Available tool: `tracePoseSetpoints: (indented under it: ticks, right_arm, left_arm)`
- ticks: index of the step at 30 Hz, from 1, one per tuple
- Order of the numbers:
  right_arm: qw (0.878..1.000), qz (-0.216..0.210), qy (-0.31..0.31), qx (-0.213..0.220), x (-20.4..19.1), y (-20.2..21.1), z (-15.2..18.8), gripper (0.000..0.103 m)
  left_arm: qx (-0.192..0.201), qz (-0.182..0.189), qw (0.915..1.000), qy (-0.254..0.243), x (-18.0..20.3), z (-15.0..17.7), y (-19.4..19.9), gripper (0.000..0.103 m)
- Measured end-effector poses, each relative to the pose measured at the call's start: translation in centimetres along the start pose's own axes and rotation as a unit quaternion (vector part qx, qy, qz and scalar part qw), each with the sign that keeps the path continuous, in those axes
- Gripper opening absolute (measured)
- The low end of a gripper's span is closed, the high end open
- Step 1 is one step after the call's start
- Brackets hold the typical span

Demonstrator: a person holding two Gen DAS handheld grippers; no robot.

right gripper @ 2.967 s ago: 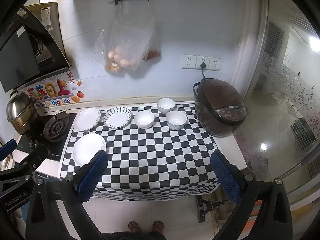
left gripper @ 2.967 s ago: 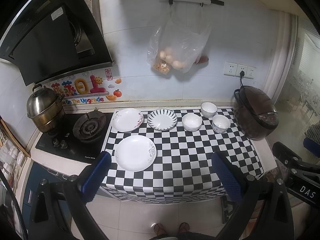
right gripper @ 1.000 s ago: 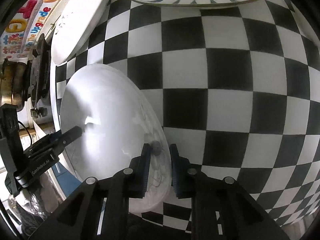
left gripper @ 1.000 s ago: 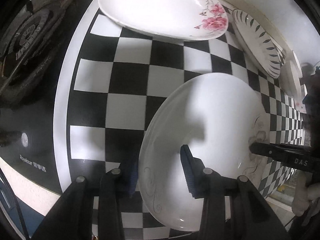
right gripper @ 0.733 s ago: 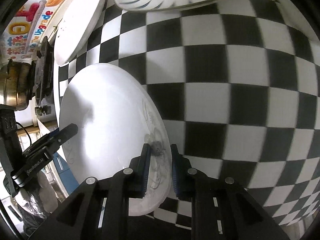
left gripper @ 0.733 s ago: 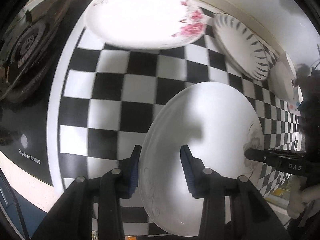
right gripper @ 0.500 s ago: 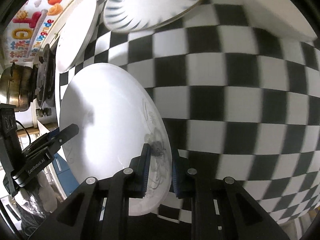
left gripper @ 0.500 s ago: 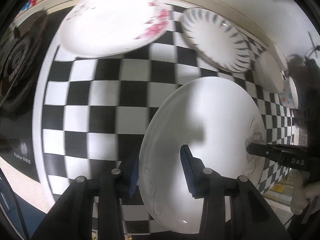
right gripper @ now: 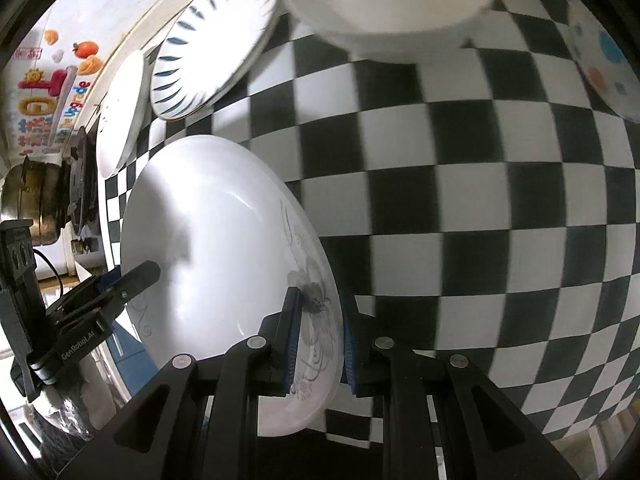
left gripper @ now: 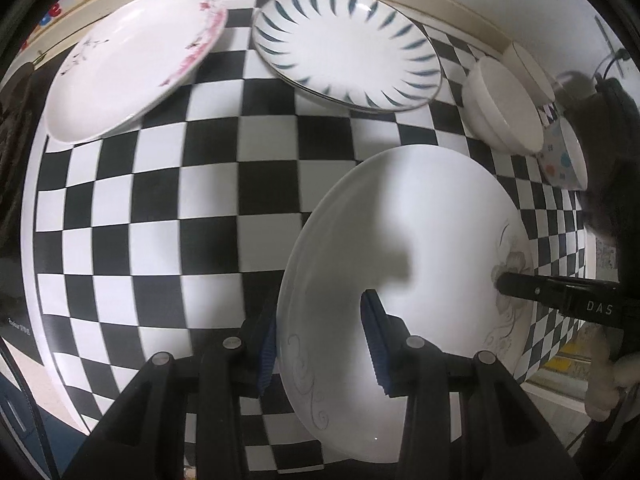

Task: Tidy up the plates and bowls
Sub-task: 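Lift the large white plate with both grippers toward the pink-flower plate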

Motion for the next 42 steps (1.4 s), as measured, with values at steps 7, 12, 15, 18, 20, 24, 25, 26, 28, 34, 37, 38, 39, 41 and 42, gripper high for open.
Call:
tracePoseSetpoints:
  ticks: [7,12,15,18,20,24,25,26,28,34,37,38,39,41,42]
  right_arm:
    - [1.0,0.003,-0.005,-0.006,2.4,-0.7,-0.2,0.021]
    - [1.0,0.004,0.001,-0.011,3.5,-1.2,-0.3,0.02]
    - [1.0,0.007,0.007,-0.013,2.6,-2.1,-0.2,0.019]
    - [1.0,0.005,0.01,-0.014,1.8,-2.9,-0.1,0.019]
    - [1.0,0.003,0.013,-0.016,1.9,-2.8,-0.2,0.019]
    - [1.0,0.003,0.02,-0.019,1.9,-2.7,-0.4,0.019]
    - [1.0,0.003,0.02,-0.021,2.0,-2.7,-0.5,0.019]
    - [1.0,0.004,0.018,-0.022,2.2,-2.5,-0.5,0.019]
    - [1.0,0.013,0.019,-0.017,2.4,-1.7,-0.5,0.019]
    - [0.998,0.018,0.061,0.014,0.0,3.8,0.8,0.021]
    - [0.994,-0.011,0.091,0.06,-3.6,6.6,0.7,0.046]
    - [0.991,-0.024,0.103,0.084,-5.2,7.4,0.3,0.059]
    - [0.986,-0.042,0.118,0.11,-7.1,8.1,-0.2,0.064]
    - [0.978,-0.06,0.143,0.14,-10.7,8.3,-1.8,0.07]
    - [0.976,-0.062,0.153,0.142,-12.3,7.9,-2.6,0.07]
  left_arm:
    - [-0.015,-0.014,0.9998,-0.006,1.3,0.1,-2.4,0.036]
    - [-0.031,-0.033,0.999,-0.002,1.3,0.4,-4.0,0.036]
    - [-0.027,-0.042,0.9987,-0.001,1.5,0.7,-4.3,0.037]
    - [-0.025,-0.046,0.9986,0.009,1.7,0.5,-4.4,0.037]
    - [-0.025,-0.047,0.9984,0.017,1.5,0.2,-4.4,0.037]
    - [-0.023,-0.055,0.9978,0.029,1.2,0.5,-4.3,0.037]
    - [-0.017,-0.065,0.9973,0.032,1.1,0.6,-4.0,0.037]
    - [-0.01,-0.068,0.997,0.035,1.0,0.6,-3.5,0.037]
    - [0.01,-0.075,0.9961,0.044,0.8,0.9,-1.7,0.037]
    - [0.096,-0.069,0.9888,0.091,-1.3,1.0,6.5,0.037]
    - [0.126,-0.046,0.9832,0.124,-3.5,0.1,9.7,0.037]
    - [0.132,-0.038,0.9812,0.135,-4.6,-0.6,10.3,0.037]
    - [0.139,-0.031,0.979,0.145,-5.8,-1.3,10.8,0.037]
    - [0.146,-0.033,0.9753,0.163,-8.1,-2.9,10.9,0.037]
    - [0.146,-0.033,0.973,0.176,-9.9,-3.7,10.7,0.037]
Point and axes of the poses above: each gripper's, at about its wrist camera, not at the fingertips, and y roughly against the way its jaws point, x to its right, z to its underside, the point moved 3 cm from there along -y, roughly the way its jaws point, and after that the axes turned 4 degrees about x, right-handed, at the moved point
